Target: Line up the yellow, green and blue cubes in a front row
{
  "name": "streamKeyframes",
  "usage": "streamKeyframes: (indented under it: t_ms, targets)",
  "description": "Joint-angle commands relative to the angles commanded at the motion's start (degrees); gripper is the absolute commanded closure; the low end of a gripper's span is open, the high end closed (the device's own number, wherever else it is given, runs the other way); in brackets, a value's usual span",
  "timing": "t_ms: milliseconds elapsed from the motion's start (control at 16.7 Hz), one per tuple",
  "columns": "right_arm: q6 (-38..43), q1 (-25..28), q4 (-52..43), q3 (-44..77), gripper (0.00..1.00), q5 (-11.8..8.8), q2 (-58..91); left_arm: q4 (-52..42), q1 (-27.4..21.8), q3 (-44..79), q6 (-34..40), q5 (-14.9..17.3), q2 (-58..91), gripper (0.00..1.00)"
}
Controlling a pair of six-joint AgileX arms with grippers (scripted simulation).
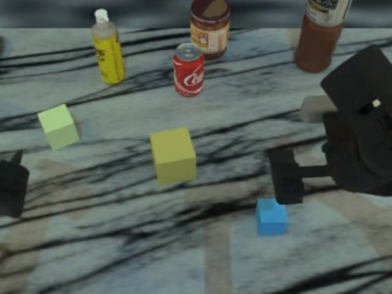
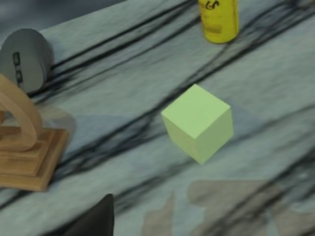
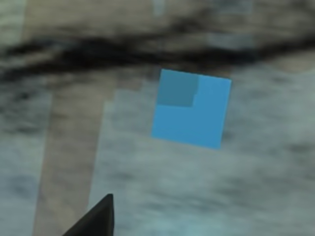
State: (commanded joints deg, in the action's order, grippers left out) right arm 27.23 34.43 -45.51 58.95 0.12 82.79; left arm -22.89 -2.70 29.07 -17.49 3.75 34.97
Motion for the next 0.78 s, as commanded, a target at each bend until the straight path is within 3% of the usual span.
streamKeyframes:
  t_ms: [480,780]
  targets:
    - [-13.0,-10.8,17.2,-32.0,0.00,-0.3,-35.9,-33.5,-1.8,34.7,-20.7,0.7,52.4,0.00]
    - [-20.3,-20.6,28.8,-47.6,0.00,-0.2,-58.7,-47.4,-1.9,59.6,-31.3,-0.7,79.2,0.00]
